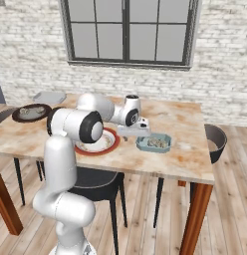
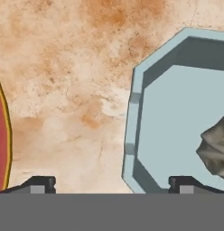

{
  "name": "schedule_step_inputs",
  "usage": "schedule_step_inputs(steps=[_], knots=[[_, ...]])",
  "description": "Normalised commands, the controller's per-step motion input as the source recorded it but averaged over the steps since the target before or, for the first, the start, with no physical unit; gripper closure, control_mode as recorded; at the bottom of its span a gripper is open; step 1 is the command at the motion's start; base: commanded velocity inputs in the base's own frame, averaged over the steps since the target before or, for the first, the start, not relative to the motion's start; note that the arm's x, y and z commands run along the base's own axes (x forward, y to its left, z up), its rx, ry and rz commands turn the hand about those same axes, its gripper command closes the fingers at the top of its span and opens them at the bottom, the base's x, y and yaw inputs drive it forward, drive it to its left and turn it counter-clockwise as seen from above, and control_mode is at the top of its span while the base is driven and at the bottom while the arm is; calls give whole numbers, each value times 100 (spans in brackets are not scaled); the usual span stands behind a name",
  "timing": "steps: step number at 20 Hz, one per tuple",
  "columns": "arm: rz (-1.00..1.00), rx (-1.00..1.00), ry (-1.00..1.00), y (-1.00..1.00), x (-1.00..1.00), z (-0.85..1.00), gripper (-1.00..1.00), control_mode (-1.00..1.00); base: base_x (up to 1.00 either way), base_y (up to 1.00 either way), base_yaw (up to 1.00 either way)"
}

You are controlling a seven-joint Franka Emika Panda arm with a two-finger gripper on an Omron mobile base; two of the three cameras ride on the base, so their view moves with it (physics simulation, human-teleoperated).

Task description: Place two dumplings into each of the tupperware containers and then place the containers in the fridge.

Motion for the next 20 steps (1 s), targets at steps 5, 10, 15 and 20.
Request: schedule_step_inputs(steps=[5, 10, 15, 20], knots=[[0, -5, 1, 0, 12, -29, -100, -100, 0, 0, 0], [0, -4, 4, 0, 2, -27, -100, -100, 0, 0, 0], [0, 0, 5, 0, 0, -16, 100, -100, 0, 0, 0], [0, 0, 2, 0, 0, 0, 100, -100, 0, 0, 0]])
